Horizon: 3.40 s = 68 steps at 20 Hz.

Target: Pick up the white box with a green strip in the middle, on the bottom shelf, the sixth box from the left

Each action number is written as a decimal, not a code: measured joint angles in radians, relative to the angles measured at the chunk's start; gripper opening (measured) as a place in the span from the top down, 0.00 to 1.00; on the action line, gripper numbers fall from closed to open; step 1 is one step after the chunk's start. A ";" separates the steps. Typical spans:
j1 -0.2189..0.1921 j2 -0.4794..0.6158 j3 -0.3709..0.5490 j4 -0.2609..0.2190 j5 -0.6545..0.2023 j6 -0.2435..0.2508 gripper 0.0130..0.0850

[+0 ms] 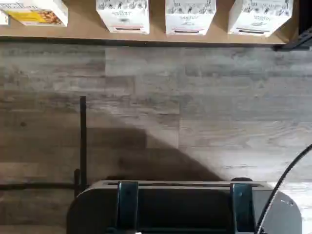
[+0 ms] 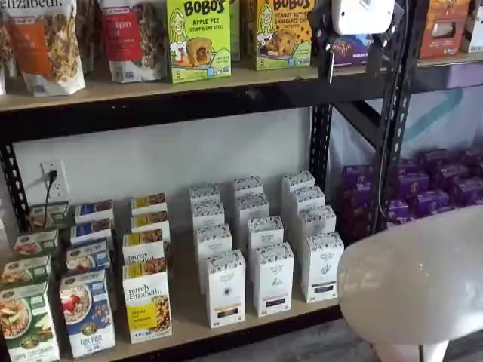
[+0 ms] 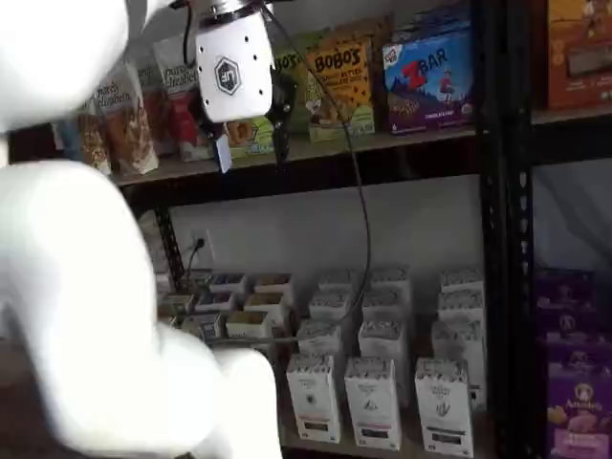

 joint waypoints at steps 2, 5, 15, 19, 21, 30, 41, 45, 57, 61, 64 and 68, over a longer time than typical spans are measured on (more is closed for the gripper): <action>-0.031 -0.024 0.018 0.004 -0.029 -0.029 0.00; -0.082 -0.027 0.017 0.015 -0.026 -0.076 0.00; -0.111 -0.026 0.035 0.011 -0.044 -0.109 0.00; -0.133 -0.043 0.087 0.022 -0.105 -0.130 0.00; -0.154 -0.043 0.116 0.033 -0.130 -0.150 0.00; -0.135 -0.069 0.332 -0.007 -0.351 -0.142 0.00; -0.100 -0.029 0.559 -0.093 -0.627 -0.085 0.00; -0.116 -0.009 0.617 -0.088 -0.725 -0.097 0.00; -0.159 0.114 0.735 -0.112 -1.033 -0.109 0.00; -0.169 0.193 0.742 -0.069 -1.112 -0.147 0.00; -0.172 0.257 0.743 -0.034 -1.177 -0.177 0.00; -0.168 0.352 0.749 -0.062 -1.287 -0.150 0.00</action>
